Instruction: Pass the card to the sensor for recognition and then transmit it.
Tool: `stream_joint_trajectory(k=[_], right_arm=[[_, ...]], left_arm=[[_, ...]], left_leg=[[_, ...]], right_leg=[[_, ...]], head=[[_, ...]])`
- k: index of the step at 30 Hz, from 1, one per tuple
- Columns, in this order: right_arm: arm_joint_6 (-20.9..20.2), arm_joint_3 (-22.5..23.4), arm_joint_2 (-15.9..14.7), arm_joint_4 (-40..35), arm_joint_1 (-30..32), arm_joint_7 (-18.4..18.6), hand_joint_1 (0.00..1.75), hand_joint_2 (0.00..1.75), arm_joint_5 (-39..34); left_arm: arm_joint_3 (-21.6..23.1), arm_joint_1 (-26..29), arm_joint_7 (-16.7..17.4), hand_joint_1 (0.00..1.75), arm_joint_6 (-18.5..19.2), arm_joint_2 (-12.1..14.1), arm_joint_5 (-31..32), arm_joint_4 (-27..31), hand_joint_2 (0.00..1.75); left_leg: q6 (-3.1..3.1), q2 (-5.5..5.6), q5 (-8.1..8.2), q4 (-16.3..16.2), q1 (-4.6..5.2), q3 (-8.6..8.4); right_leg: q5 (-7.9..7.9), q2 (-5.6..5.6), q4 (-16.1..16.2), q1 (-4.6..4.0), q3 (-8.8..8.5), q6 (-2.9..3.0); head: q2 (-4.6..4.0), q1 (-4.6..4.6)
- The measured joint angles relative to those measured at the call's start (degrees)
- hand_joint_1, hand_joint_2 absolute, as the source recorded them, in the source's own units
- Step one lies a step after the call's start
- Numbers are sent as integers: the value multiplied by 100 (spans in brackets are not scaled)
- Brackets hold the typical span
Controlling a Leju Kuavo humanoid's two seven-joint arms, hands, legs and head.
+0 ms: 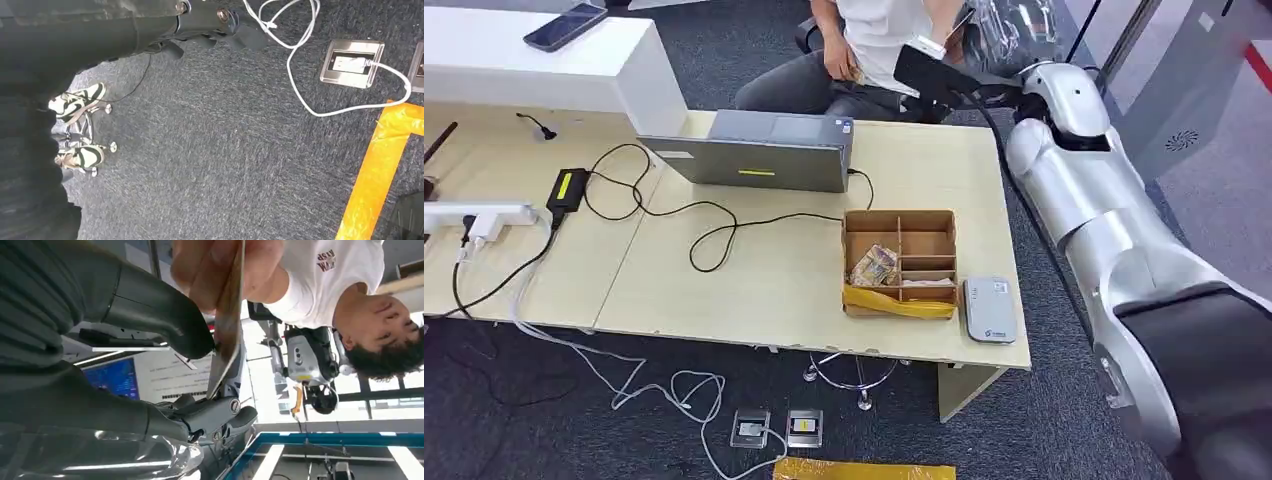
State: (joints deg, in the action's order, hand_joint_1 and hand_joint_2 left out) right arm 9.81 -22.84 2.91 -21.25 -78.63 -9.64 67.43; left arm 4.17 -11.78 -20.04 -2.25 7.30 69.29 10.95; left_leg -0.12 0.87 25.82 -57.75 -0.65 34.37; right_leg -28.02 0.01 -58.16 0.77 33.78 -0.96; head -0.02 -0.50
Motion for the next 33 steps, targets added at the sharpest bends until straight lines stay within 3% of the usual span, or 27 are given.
stream_joint_trajectory(k=[11, 12, 13, 25, 33], right_arm=[[-385, -79, 92, 142, 157, 197, 175, 175, 304], [-411, -96, 94, 153, 176, 203, 26, 175, 312], [-422, -134, 94, 168, 198, 208, 0, 175, 326], [-516, -251, 109, 308, 371, 282, 0, 175, 374], [-300, -254, 111, 328, 378, 365, 0, 175, 288]], left_arm=[[0, -5, -11, 0, 37, 0, -26, 0, 175], [0, -5, -11, 0, 37, 0, -28, 0, 175], [0, -6, -13, 0, 37, 2, -31, 0, 175], [0, -10, -17, 0, 26, 15, -26, 0, 175], [0, -14, -17, 0, 39, 15, -13, 0, 175]], left_leg=[[0, 0, 0, 0, 0, 0], [0, 0, 0, 0, 0, 1], [0, 0, 0, 0, 0, 0], [0, 0, 0, 0, 0, 0], [0, 0, 0, 0, 0, 0]], right_leg=[[0, -1, 0, 0, -1, 0], [0, -1, 0, 0, -1, 0], [0, 0, 0, 0, -1, 0], [0, 1, 0, 0, 0, 0], [0, 0, 0, 0, 0, 0]], head=[[0, 2], [-2, 2], [-2, 0], [0, 2], [0, 2]])
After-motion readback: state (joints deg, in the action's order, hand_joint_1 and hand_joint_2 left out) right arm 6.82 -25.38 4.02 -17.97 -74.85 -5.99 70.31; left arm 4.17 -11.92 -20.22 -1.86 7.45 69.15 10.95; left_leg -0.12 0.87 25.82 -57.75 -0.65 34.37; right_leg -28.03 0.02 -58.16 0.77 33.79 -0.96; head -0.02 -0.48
